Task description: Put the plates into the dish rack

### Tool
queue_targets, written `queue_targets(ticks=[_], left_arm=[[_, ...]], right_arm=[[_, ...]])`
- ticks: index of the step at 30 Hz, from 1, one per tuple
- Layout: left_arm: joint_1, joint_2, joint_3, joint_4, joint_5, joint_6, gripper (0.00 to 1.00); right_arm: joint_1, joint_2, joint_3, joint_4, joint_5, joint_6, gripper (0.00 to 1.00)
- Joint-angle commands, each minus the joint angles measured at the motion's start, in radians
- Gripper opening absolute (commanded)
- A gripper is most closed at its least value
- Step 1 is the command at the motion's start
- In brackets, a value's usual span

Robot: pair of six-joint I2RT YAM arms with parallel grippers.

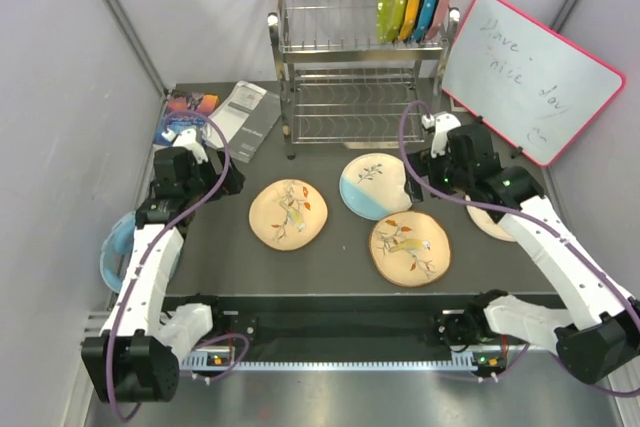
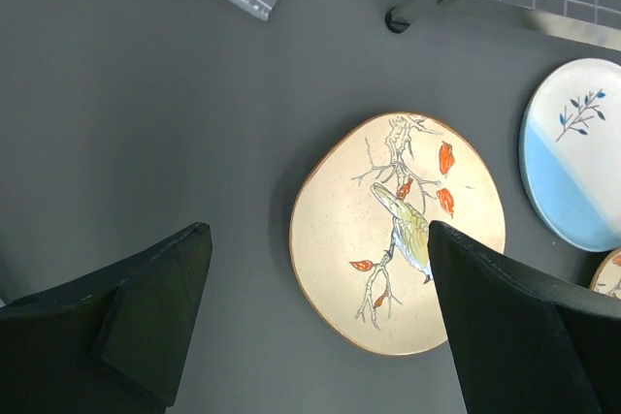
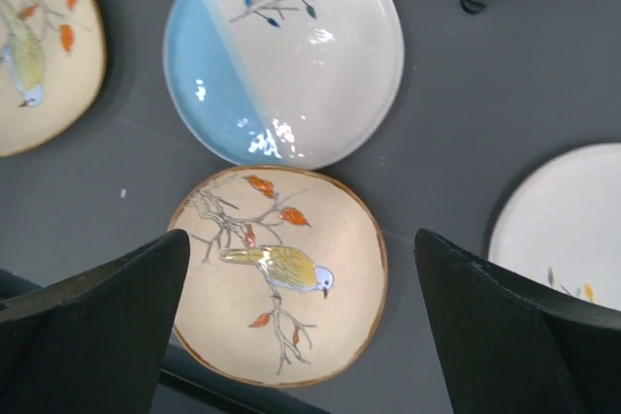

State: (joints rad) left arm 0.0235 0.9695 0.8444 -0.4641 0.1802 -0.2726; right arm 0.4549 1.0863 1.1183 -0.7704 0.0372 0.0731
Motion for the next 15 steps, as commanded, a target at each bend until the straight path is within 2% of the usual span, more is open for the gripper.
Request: queue_targets(ticks=[1, 4, 5, 8, 15], left_arm=[[0.004, 0.029, -0.051, 0.012, -0.044, -0.091, 0.97], [0.068, 0.067, -0.102, 0.016, -0.010, -0.160, 0.95], [0.081, 0.074, -0.119, 0.021, 0.007, -0.169, 0.93], [0.096, 0.084, -0.152, 0.039, 0.024, -0.186, 0.91], [0.096, 0.130, -0.244, 0.094, 0.057, -0.232, 0.86]], right_arm=[[-0.025, -0.048, -0.041, 0.104, -0.176, -0.042, 1.00], [-0.076, -0.019, -0.087, 0.184, -0.295, 0.046, 1.00], [-0.099, 0.012, -0.107, 0.200, -0.392, 0.118, 1.00], [-0.174, 0.067, -0.161, 0.288, -0.547, 0.232, 1.00], [-0.162, 0.198, -0.226, 0.482, -0.678, 0.350, 1.00]])
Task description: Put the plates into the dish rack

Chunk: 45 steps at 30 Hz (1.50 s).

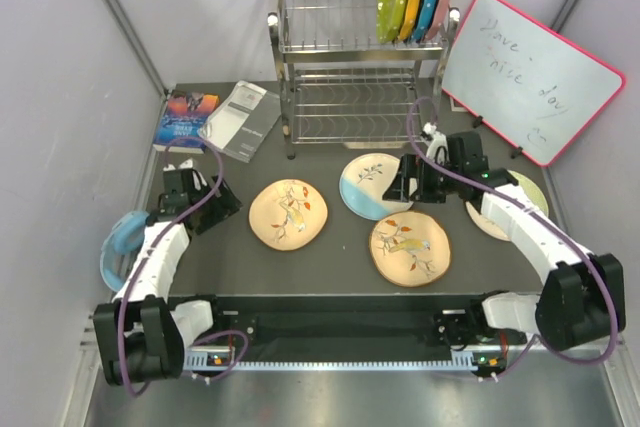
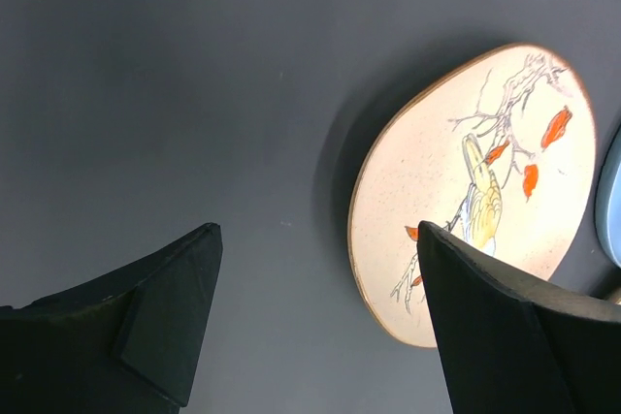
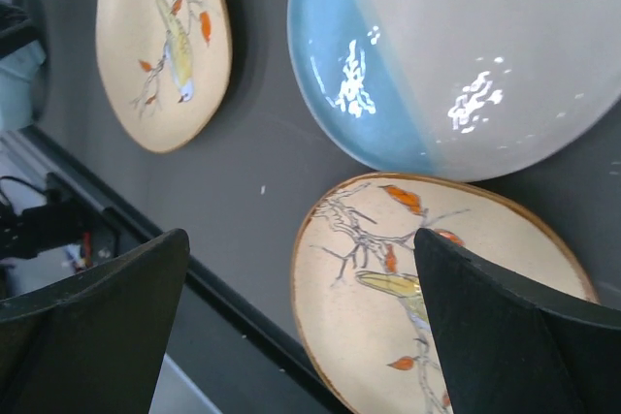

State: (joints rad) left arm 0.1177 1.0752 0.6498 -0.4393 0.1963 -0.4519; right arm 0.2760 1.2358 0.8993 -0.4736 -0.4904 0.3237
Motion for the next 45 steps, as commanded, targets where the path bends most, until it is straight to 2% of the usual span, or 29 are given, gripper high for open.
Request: queue_targets(ticks=[1, 5, 11, 13, 18, 26, 27, 29, 30, 32, 35, 45], left_arm=[[0.003, 0.047, -0.067, 0.074, 0.058, -0.068, 0.86], [0.007, 0.095, -0.084, 0.116, 0.060, -0.091, 0.85], [0.004, 0.205, -0.122, 0.281, 0.136, -0.149, 0.81], [0.005, 0.232, -0.131, 0.315, 0.161, -0.162, 0.71], [-0.007, 0.285, -0.141, 0.363, 0.225, -0.168, 0.59], [-0.101, 0.359, -0.116, 0.398, 0.290, -0.177, 0.41], [-0.105, 0.370, -0.114, 0.401, 0.296, -0.177, 0.38], [-0.107, 0.379, -0.111, 0.401, 0.292, -0.174, 0.24], [-0.108, 0.382, -0.107, 0.398, 0.285, -0.172, 0.11], [-0.107, 0.384, -0.104, 0.384, 0.270, -0.157, 0.00], [-0.105, 0.379, -0.108, 0.376, 0.281, -0.139, 0.00], [-0.104, 0.335, -0.182, 0.478, 0.471, -0.071, 0.00]], right_arm=[[0.040, 0.072, -0.004, 0.197, -0.152, 0.107, 1.00], [0.100, 0.139, 0.038, 0.246, -0.155, 0.124, 1.00], [0.140, 0.247, 0.093, 0.294, -0.134, 0.140, 1.00], [0.140, 0.284, 0.101, 0.309, -0.135, 0.138, 1.00], [0.144, 0.338, 0.105, 0.346, -0.139, 0.135, 1.00], [0.158, 0.439, 0.116, 0.383, -0.157, 0.123, 1.00], [0.167, 0.448, 0.121, 0.388, -0.157, 0.117, 1.00], [0.175, 0.481, 0.136, 0.397, -0.163, 0.106, 1.00], [0.183, 0.491, 0.142, 0.400, -0.166, 0.088, 1.00], [0.184, 0.519, 0.158, 0.398, -0.168, 0.074, 1.00], [0.186, 0.541, 0.164, 0.414, -0.189, 0.063, 1.00], [0.230, 0.571, 0.158, 0.527, -0.289, 0.130, 1.00]])
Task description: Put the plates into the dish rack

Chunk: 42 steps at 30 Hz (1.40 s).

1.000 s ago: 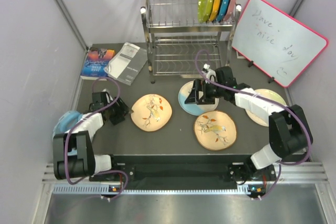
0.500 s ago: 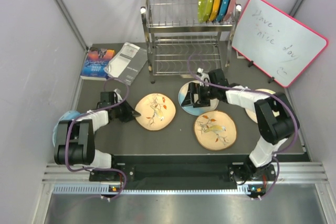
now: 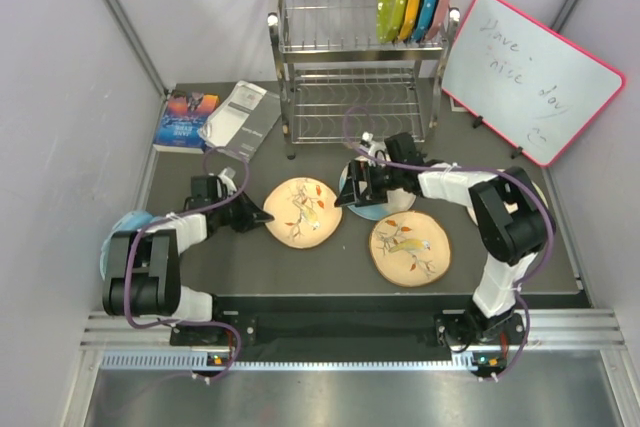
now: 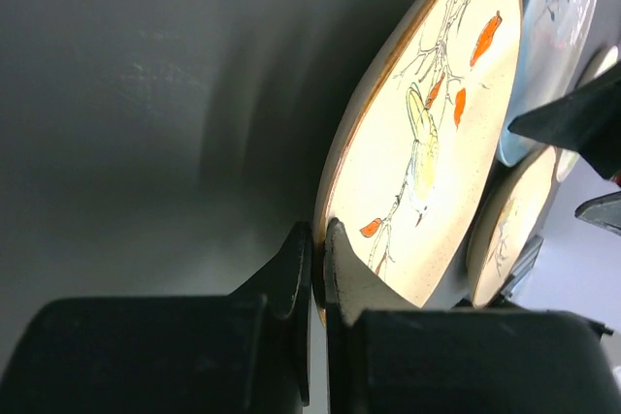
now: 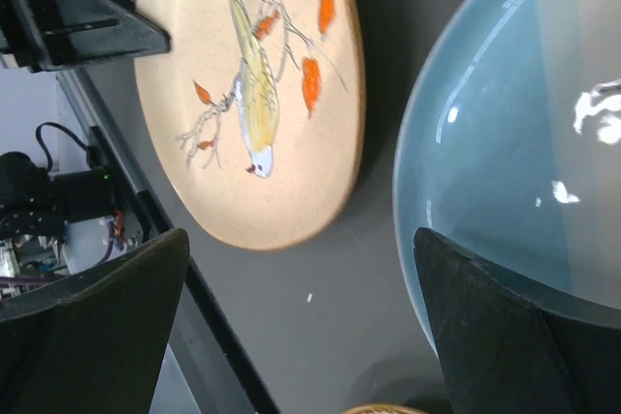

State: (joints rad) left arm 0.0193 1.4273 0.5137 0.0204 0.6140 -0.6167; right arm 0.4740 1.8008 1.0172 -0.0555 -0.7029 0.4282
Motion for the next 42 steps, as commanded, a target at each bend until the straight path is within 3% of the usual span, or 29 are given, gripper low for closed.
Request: queue_targets(ticks=[1, 16, 24, 32, 39, 42], left_arm=[[-0.005, -0.021, -0.053, 0.022, 0.068, 0.106, 0.00], [0.042, -0.062, -0.055, -0.011, 0.161, 0.138, 0.00], [0.044, -0.062, -0.063, -0.017, 0.152, 0.158, 0.00], [0.044, -0.011, -0.058, -0.016, 0.133, 0.175, 0.00], [0.044, 0.047, -0.057, -0.037, 0.081, 0.178, 0.00], [0.044, 0.067, -0.058, -0.030, 0.086, 0.172, 0.00]], right_arm=[[0.035, 0.009, 0.041, 0.118, -0.084, 0.033, 1.00], [0.094, 0.026, 0.014, 0.085, -0.086, 0.017, 0.98], [0.164, 0.163, 0.107, 0.020, -0.099, -0.014, 0.96], [0.186, 0.193, 0.080, 0.284, -0.188, 0.138, 0.89], [0.193, 0.224, -0.031, 0.881, -0.349, 0.498, 0.80], [0.209, 0.247, -0.028, 0.927, -0.359, 0.514, 0.72]])
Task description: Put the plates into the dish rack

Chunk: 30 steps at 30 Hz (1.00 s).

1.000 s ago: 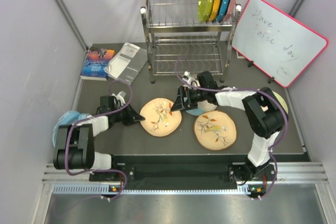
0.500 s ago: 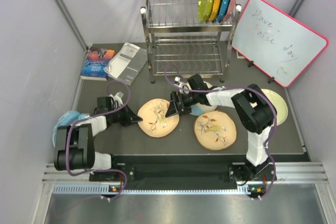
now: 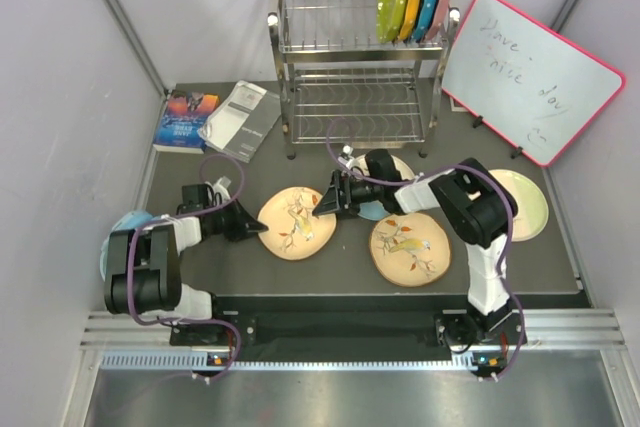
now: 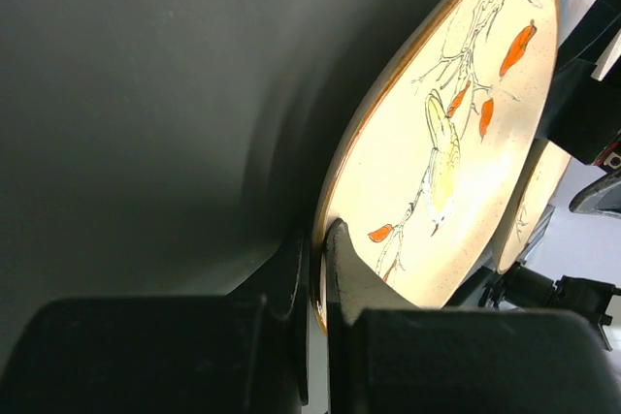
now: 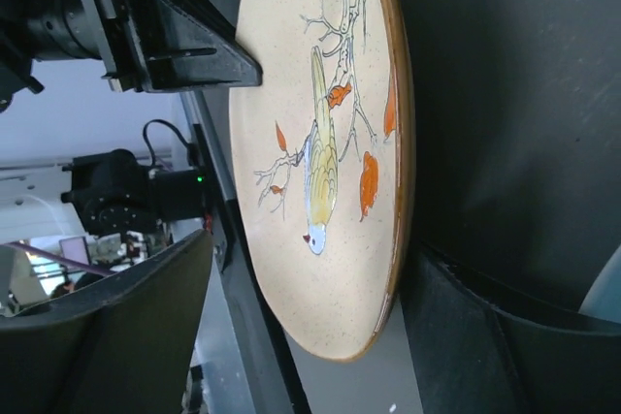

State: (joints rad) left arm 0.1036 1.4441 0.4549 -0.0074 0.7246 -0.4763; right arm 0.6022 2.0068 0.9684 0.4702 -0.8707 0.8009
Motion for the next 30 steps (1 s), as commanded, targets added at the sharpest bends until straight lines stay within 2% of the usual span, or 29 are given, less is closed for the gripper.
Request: queue_targets(ticks=[1, 5, 7, 11, 15, 19, 20, 25, 26, 28, 30], left_arm=[[-0.042, 0.059, 0.001, 0.000, -0.022, 0.030, 0.00], [-0.059, 0.064, 0.001, 0.000, -0.028, 0.027, 0.00], [-0.062, 0.056, 0.002, -0.002, -0.030, 0.034, 0.00], [-0.084, 0.013, -0.007, 0.029, -0.017, 0.031, 0.00], [-0.099, -0.007, -0.015, 0.041, -0.028, 0.030, 0.00], [-0.100, -0.008, -0.016, 0.049, -0.021, 0.028, 0.00], [-0.099, -0.007, -0.016, 0.053, -0.021, 0.028, 0.00], [-0.100, 0.002, -0.016, 0.066, -0.004, 0.027, 0.00], [-0.126, 0.006, -0.016, 0.069, -0.001, 0.027, 0.00], [-0.136, 0.016, -0.012, 0.072, 0.002, 0.027, 0.00], [-0.143, 0.022, -0.010, 0.075, 0.006, 0.031, 0.00]], right_arm=[[0.091, 0.037, 0.038, 0.380, -0.186, 0.120, 0.71], [0.125, 0.021, 0.108, 0.144, -0.136, -0.060, 0.71], [0.130, 0.023, 0.122, 0.140, -0.108, -0.055, 0.70], [0.142, 0.032, 0.196, -0.089, -0.050, -0.155, 0.67], [0.174, 0.052, 0.273, -0.193, -0.047, -0.192, 0.66], [0.179, 0.088, 0.257, -0.040, -0.146, -0.080, 0.63], [0.179, 0.099, 0.245, 0.136, -0.169, 0.034, 0.63], [0.202, 0.181, 0.266, 0.439, -0.299, 0.217, 0.62], [0.211, 0.196, 0.276, 0.497, -0.316, 0.301, 0.60], [0.238, 0.222, 0.300, 0.568, -0.347, 0.345, 0.59], [0.261, 0.230, 0.320, 0.549, -0.353, 0.340, 0.53]])
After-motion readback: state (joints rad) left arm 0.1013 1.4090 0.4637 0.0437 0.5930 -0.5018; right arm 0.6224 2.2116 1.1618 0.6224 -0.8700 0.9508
